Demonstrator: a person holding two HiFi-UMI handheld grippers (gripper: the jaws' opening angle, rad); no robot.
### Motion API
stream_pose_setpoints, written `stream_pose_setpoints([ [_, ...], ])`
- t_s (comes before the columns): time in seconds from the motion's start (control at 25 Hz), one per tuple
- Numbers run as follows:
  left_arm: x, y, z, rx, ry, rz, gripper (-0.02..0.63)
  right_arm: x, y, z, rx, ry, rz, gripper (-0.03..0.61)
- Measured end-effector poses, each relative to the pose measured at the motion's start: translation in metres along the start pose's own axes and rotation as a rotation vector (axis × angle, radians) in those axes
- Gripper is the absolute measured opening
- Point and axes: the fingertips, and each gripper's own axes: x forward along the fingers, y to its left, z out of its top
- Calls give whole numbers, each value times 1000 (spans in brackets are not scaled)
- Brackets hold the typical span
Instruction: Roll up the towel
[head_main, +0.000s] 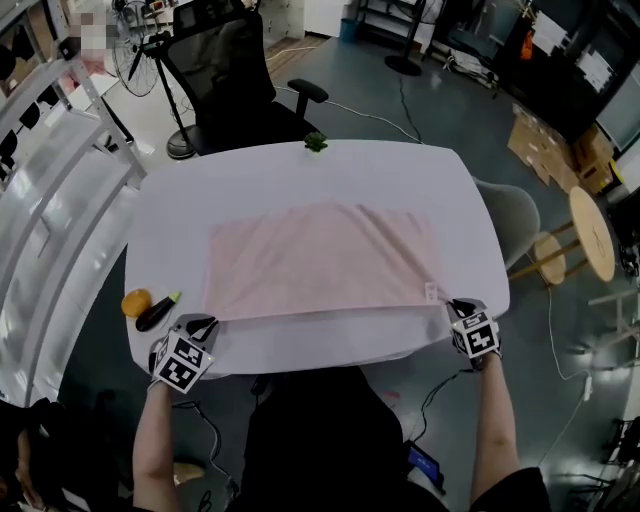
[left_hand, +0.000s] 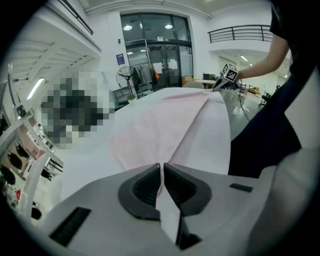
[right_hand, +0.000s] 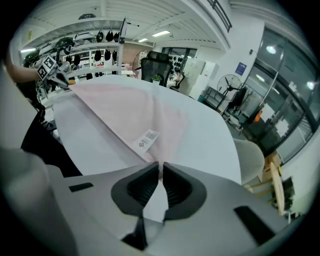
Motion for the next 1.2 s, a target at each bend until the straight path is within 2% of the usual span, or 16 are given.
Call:
stream_pose_setpoints([
  [0.12, -6, -17, -12, 43, 39, -52, 34, -10, 9, -17, -26, 25, 25, 35],
  [0.24, -5, -28, -26, 16, 76, -87, 34, -10, 20, -30, -44, 46, 60, 35],
  [0.4, 12, -36, -43, -20, 158, -76, 34, 8, 33, -56, -41, 121, 93, 35],
  [0.56, 23, -38, -56, -46, 210, -68, 34, 19, 40, -63, -72, 162, 128, 35],
  [0.76, 18, -32, -52, -101, 206, -63, 34, 10, 34, -52, -97, 151, 204, 38],
  [0.96, 3, -17, -28, -138, 171, -94, 35, -5, 26, -30, -131, 144, 306, 41],
  [1.2, -1, 9, -2, -144, 161, -150, 35, -9, 13, -12, -136, 209, 488, 49],
])
